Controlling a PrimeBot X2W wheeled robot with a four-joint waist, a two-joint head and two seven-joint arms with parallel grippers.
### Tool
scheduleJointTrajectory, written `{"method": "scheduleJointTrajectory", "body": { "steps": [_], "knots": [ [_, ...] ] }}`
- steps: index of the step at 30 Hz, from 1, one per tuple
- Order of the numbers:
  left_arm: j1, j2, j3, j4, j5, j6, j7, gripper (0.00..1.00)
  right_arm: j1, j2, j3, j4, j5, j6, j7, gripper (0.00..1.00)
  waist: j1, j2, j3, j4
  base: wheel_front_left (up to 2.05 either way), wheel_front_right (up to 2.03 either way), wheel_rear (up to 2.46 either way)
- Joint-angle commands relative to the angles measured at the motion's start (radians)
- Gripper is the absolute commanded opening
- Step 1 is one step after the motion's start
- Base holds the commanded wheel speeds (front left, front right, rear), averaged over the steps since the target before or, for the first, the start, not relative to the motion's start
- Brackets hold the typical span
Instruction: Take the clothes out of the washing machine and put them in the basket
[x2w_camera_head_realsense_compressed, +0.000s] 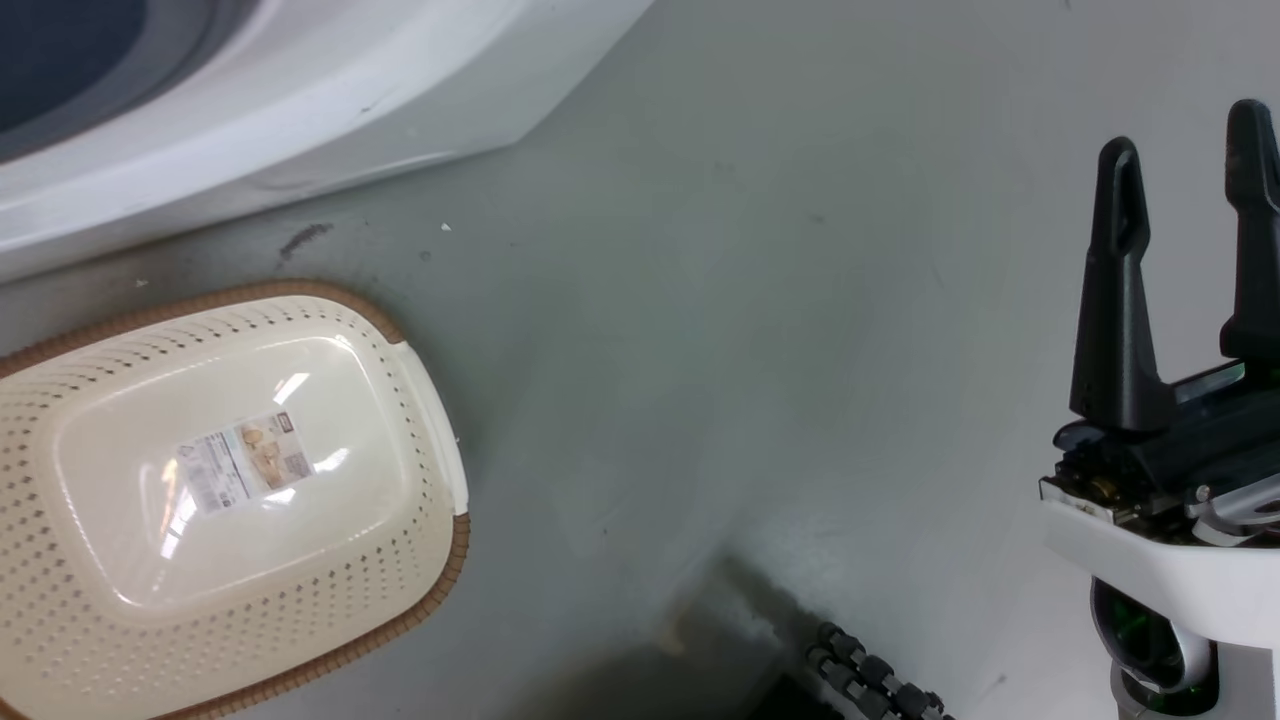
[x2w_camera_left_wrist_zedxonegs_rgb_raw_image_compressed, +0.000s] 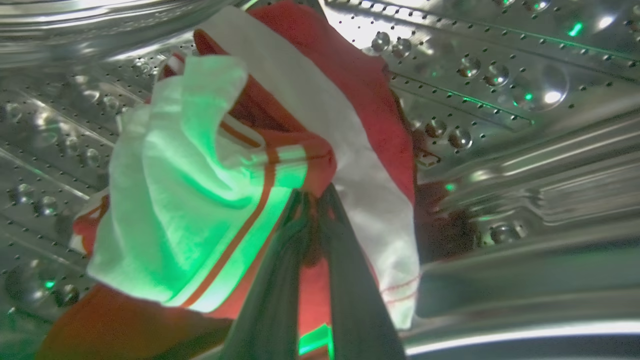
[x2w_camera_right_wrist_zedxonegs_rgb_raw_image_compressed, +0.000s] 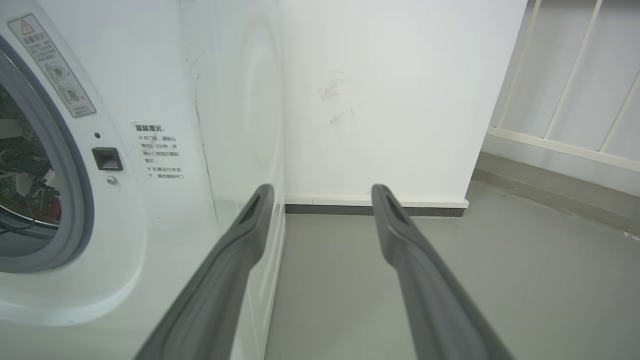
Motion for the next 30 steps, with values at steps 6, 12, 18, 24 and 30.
{"method": "scheduleJointTrajectory", "body": {
  "steps": [6,12,18,24,30],
  "knots": [
    [0.107,-0.011,-0.032,-0.014,-0.08,0.0,-0.083,0.0,0.029,0.0,0.005,0.021,-0.035,0.0,-0.002,1.0,0.0,0.0,-0.102,0.043,0.0,0.0,0.0],
    [0.212,-0.014,-0.048,-0.044,-0.136,0.0,-0.158,0.0,0.061,0.0,0.013,0.047,-0.063,0.0,-0.002,1.0,0.0,0.0,-0.186,0.068,0.0,0.0,0.0],
    [0.319,-0.002,-0.054,-0.099,-0.179,0.0,-0.213,0.0,0.101,0.0,0.015,0.069,-0.088,0.0,-0.002,1.0,0.0,0.0,-0.274,0.089,0.0,0.0,0.0],
    [0.4,0.007,-0.065,-0.173,-0.188,0.007,-0.263,0.0,0.141,0.0,0.025,0.085,-0.117,0.0,-0.002,1.0,0.0,0.0,-0.354,0.114,0.0,0.0,0.0],
    [0.473,0.023,-0.068,-0.295,-0.194,0.032,-0.309,0.0,0.182,0.0,0.028,0.103,-0.148,0.0,-0.002,1.0,0.0,0.0,-0.429,0.142,0.0,0.0,0.0]
  ]
}}
